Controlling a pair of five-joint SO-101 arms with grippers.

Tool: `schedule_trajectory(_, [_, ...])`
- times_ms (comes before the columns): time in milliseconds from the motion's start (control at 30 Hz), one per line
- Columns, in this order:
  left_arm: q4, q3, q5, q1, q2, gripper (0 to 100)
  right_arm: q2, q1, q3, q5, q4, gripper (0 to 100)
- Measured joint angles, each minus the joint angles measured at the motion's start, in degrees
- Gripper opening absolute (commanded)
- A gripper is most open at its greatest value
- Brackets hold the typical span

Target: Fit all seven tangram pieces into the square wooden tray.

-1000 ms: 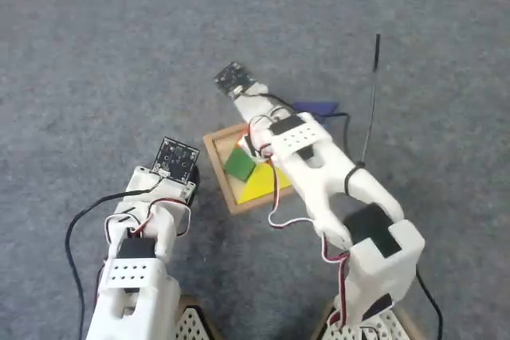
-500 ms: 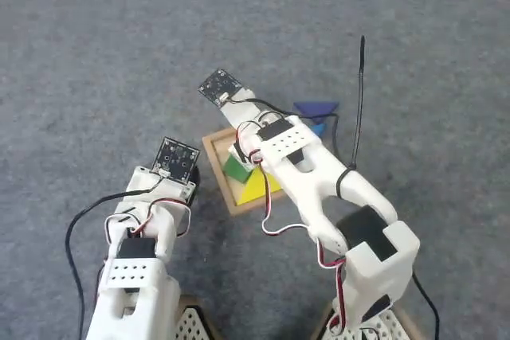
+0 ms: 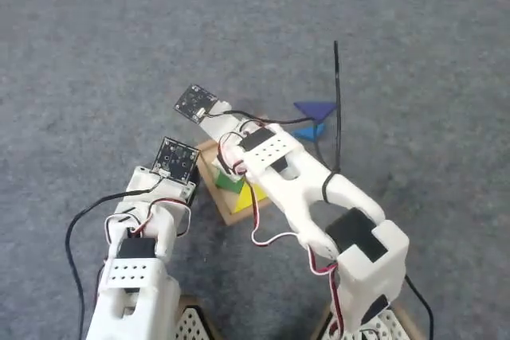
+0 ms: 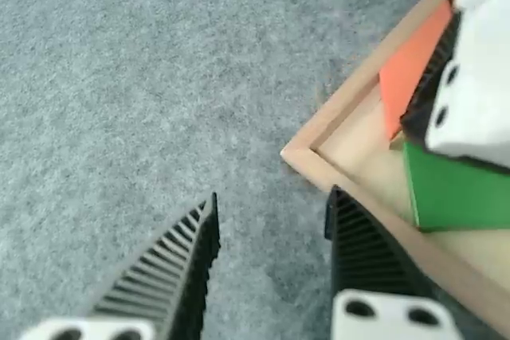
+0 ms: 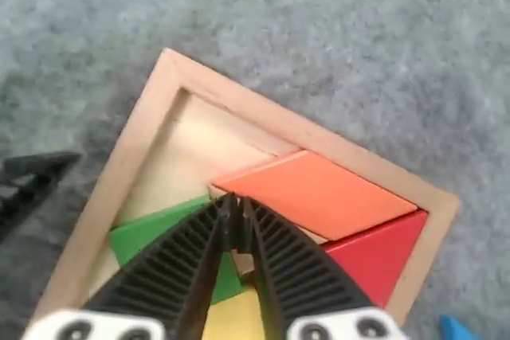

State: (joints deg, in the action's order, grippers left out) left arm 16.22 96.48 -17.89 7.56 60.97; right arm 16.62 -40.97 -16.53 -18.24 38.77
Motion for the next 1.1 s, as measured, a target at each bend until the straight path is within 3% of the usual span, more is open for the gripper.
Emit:
schedule_trajectory(467, [0.00,0.00,0.00,0.00,0.00,20,2.81,0.00,4.57,-0.18,0.18,1.3])
schedule_trajectory(867, [0.00,0.00,0.00,0.00,0.00,20,4.13,7.91,4.92,-2.20,1.49,1.3])
schedule_trajectory(1100, [0.00,0.00,0.00,0.00,0.00,20,2.73,8.26,4.75,-2.37,1.85,1.1])
